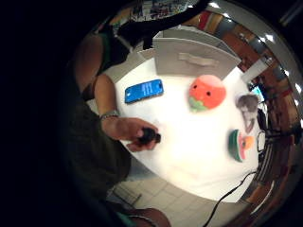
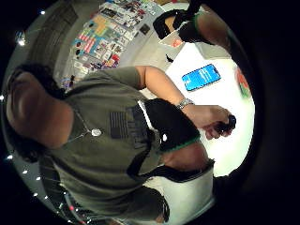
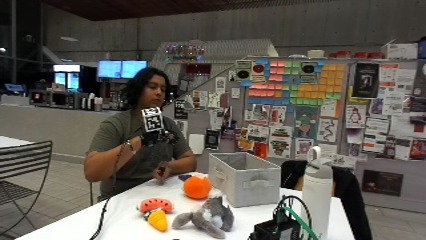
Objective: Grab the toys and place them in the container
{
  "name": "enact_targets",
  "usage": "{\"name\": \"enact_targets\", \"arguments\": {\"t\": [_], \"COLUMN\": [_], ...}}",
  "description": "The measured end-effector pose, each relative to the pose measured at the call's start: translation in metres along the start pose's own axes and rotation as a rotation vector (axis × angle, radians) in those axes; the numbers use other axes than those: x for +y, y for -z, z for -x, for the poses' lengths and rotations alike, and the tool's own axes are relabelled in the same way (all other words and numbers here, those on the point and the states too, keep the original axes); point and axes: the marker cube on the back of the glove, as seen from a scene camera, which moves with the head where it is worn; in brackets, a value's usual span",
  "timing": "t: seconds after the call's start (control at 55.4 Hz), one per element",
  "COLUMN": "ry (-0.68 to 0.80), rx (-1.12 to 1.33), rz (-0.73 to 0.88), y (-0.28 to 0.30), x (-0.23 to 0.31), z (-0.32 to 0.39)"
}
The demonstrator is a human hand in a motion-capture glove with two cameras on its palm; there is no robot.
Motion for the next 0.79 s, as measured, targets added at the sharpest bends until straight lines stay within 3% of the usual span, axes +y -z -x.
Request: {"name": "enact_targets", "arguments": {"t": [0.126,0.343,0.505,0.614,0.722,0.794], "ry": [-0.074,-0.08,-0.072,-0.152,-0.175,-0.347], "rx": [0.186,0.036,0.395,0.117,0.204,0.095], "rz": [-0.003,0.029,0.037,-0.011,-0.048,-0.112], "y": [-0.006,-0.004,0.002,0.005,0.02,0.027], "x": [-0.003,0.002,0.011,0.014,0.026,0.026], "z": [-0.012,-0.008,-0.045,-0.02,-0.059,-0.071]}}
